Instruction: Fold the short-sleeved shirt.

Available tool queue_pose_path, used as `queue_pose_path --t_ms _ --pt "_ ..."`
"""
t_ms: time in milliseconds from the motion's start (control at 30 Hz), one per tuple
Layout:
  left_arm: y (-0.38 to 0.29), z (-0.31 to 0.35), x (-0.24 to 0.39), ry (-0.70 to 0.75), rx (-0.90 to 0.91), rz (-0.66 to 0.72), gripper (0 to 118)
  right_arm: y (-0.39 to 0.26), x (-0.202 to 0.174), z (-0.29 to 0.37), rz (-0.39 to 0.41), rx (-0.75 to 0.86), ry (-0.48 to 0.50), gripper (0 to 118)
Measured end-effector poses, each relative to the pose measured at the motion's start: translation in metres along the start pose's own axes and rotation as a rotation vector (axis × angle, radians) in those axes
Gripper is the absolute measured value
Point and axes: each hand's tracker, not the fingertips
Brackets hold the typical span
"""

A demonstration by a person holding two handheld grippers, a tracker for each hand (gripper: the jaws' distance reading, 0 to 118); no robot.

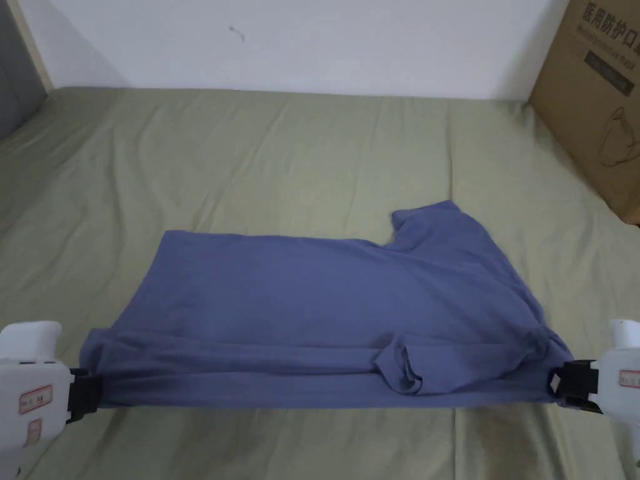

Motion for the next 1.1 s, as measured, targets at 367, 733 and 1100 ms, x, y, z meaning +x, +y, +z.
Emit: queue_pose_path --t_ms 367,733,1100 --pt "-0.082 -0.014 -0.014 0.007 -0.183 -0.004 7 -0.097 0.017 -0.003 0.017 -0.138 -0.065 4" --pt "-0.045 0.010 -0.002 0.107 -0.054 -0.003 80 -0.045 -0.011 0.030 0.102 -0.012 -0.063 64" --pt "-0.011 -0.035 0.036 -0.011 -0.091 0.006 0 -0.017 -0.037 -0.021 0.053 -0.010 -0.036 0"
